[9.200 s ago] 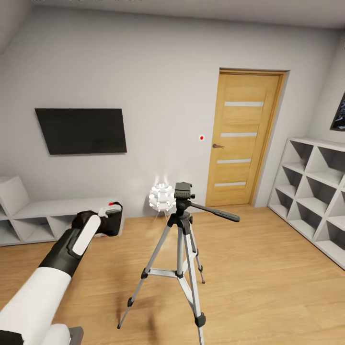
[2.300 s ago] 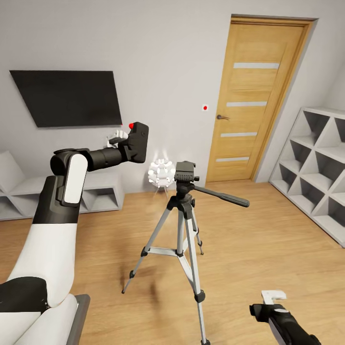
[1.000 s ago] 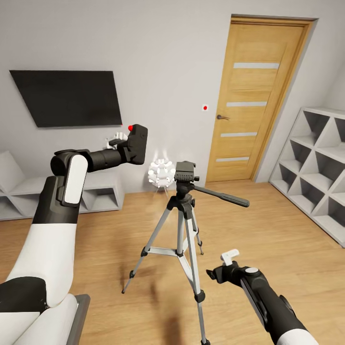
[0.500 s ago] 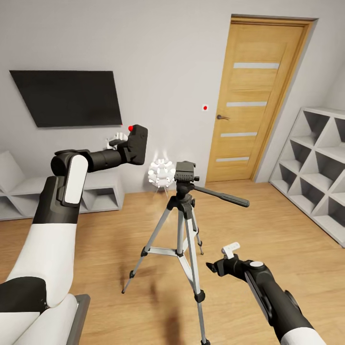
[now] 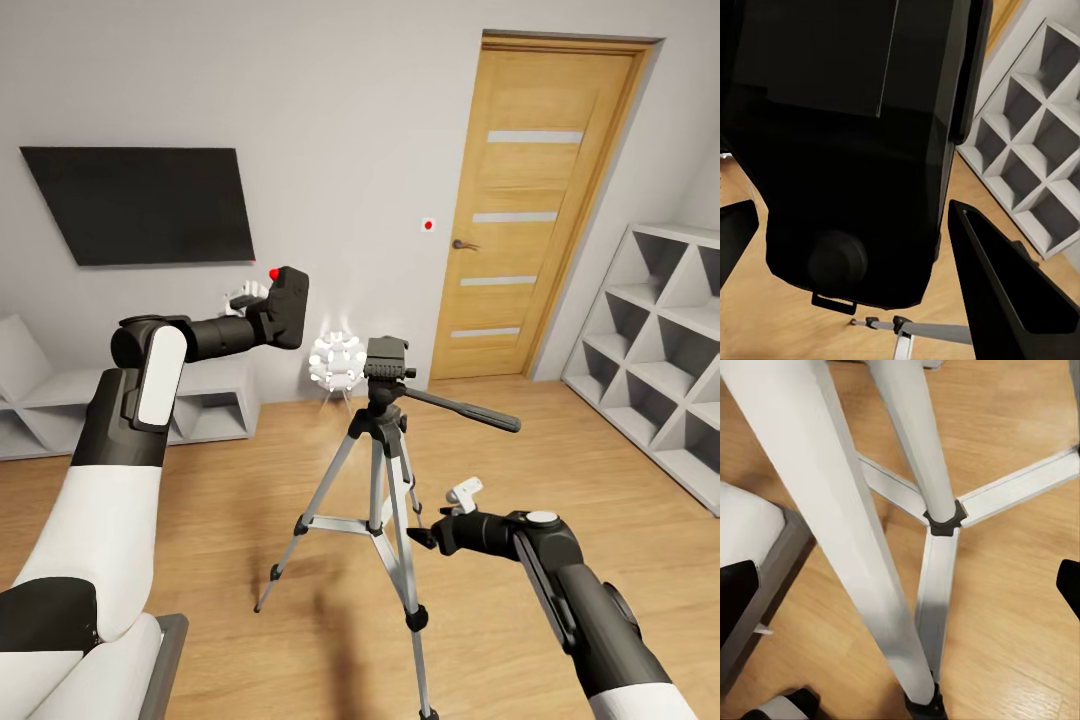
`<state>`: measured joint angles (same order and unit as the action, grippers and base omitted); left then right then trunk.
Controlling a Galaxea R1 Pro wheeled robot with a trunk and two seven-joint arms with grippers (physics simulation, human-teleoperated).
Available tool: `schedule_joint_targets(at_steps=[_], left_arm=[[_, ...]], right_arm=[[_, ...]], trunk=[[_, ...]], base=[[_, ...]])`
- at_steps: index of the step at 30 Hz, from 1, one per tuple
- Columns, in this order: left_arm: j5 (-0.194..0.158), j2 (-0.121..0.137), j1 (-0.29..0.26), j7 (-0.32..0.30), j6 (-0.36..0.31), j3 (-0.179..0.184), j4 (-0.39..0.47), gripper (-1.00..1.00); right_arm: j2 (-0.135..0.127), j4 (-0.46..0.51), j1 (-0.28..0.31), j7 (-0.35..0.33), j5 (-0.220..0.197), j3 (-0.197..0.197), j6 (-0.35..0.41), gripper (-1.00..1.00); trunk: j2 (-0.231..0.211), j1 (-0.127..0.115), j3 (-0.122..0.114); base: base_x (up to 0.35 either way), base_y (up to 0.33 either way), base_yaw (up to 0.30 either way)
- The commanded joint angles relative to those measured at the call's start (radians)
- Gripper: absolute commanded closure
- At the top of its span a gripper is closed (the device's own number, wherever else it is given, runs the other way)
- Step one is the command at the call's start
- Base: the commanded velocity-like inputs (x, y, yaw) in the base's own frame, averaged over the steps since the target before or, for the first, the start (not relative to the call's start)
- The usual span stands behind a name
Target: Attach the digital camera to the camera tripod in the bedroom.
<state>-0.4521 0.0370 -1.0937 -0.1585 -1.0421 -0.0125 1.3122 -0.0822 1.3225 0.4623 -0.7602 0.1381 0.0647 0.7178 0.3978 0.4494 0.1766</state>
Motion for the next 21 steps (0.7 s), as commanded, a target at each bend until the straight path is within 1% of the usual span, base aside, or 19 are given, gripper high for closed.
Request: schedule_joint_targets(at_steps=[1, 3, 7, 10, 18, 20, 21], left_arm=[[0.009, 0.000, -0.001, -0.012, -0.004, -0.001, 0.000, 1.00], [0.009, 0.000, -0.001, -0.012, -0.004, -0.001, 0.000, 1.00], [0.009, -0.001, -0.001, -0.012, -0.004, -0.001, -0.001, 1.00], [0.009, -0.001, -0.001, -0.012, -0.004, -0.001, -0.001, 1.00], [0.009, -0.002, -0.001, -0.012, -0.004, 0.000, -0.001, 1.00], [0.009, -0.002, -0.001, -0.012, -0.004, 0.000, -0.001, 1.00], [0.009, -0.002, -0.001, -0.012, -0.003, 0.000, -0.001, 1.00]], right_arm=[[0.000, 0.009, 0.001, -0.014, 0.010, 0.001, 0.014, -1.00], [0.000, 0.025, 0.001, -0.028, 0.010, 0.002, 0.039, -1.00], [0.004, 0.032, 0.001, -0.038, 0.012, 0.004, 0.050, -1.00], [0.009, 0.023, 0.001, -0.034, 0.015, 0.005, 0.043, -1.00], [0.017, 0.001, 0.001, -0.033, 0.009, 0.006, 0.038, -1.00], [0.033, 0.001, 0.001, -0.033, 0.009, 0.004, 0.038, -1.00], [0.052, 0.000, 0.001, -0.033, 0.010, 0.001, 0.037, -1.00]], trunk=[[0.002, 0.001, 0.002], [0.002, 0.001, 0.002], [0.002, 0.001, 0.002], [0.002, 0.001, 0.002], [0.002, 0.001, 0.002], [0.002, 0.001, 0.002], [0.002, 0.001, 0.002]], base=[[0.000, 0.000, 0.000], [0.000, 0.000, 0.000], [0.000, 0.000, 0.000], [0.000, 0.000, 0.000], [0.000, 0.000, 0.000], [0.000, 0.000, 0.000], [0.000, 0.000, 0.000]])
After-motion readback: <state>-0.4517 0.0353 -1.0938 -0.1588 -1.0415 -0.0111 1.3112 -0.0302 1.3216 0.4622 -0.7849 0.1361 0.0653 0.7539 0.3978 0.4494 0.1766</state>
